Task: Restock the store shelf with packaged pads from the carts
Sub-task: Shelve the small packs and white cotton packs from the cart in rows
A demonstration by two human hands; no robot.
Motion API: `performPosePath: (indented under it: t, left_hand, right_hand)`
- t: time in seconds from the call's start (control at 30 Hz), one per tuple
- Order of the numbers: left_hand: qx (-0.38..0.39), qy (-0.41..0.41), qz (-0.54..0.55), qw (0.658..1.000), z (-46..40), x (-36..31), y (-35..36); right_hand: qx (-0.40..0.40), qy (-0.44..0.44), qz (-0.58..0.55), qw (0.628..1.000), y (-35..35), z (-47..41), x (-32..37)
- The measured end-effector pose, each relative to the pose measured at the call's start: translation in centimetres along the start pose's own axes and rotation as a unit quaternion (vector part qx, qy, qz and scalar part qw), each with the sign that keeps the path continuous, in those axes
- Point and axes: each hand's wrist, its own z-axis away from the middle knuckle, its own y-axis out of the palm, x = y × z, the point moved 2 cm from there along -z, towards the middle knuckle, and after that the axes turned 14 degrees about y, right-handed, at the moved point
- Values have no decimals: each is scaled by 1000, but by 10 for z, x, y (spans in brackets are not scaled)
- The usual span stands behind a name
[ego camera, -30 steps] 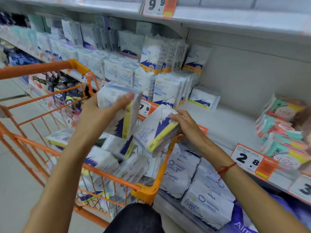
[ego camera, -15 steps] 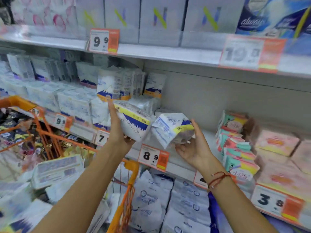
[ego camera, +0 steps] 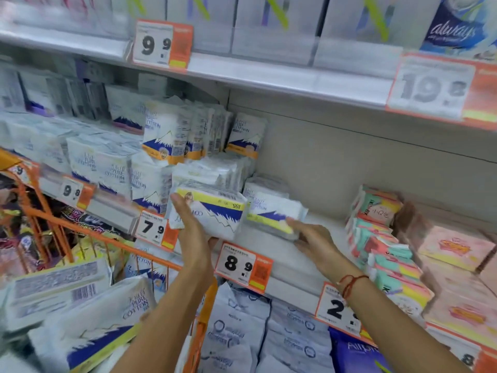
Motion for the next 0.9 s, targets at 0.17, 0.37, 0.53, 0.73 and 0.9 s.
performPosePath:
  t: [0.17,0.37,0.53,0.73,0.9]
  left_hand:
    - [-57,-15,2,998,5,1,0]
    - [-112,-19,71,991,-8,4,-9]
    - [-95,-25,98,990,-10,6,-7]
    - [-25,-16,98,995,-10,7,-1]
    - [-3,-29,90,995,-8,5,0]
  right_hand:
    - [-149,-233,408,870,13,-7,10]
    - [-125,-297,560,764,55,-38,31]
    - [-153,-273,564,764,64,-66,41]
    - [-176,-280,602,727,74,-79,35]
    - [-125,-205,655,717,74,-70,39]
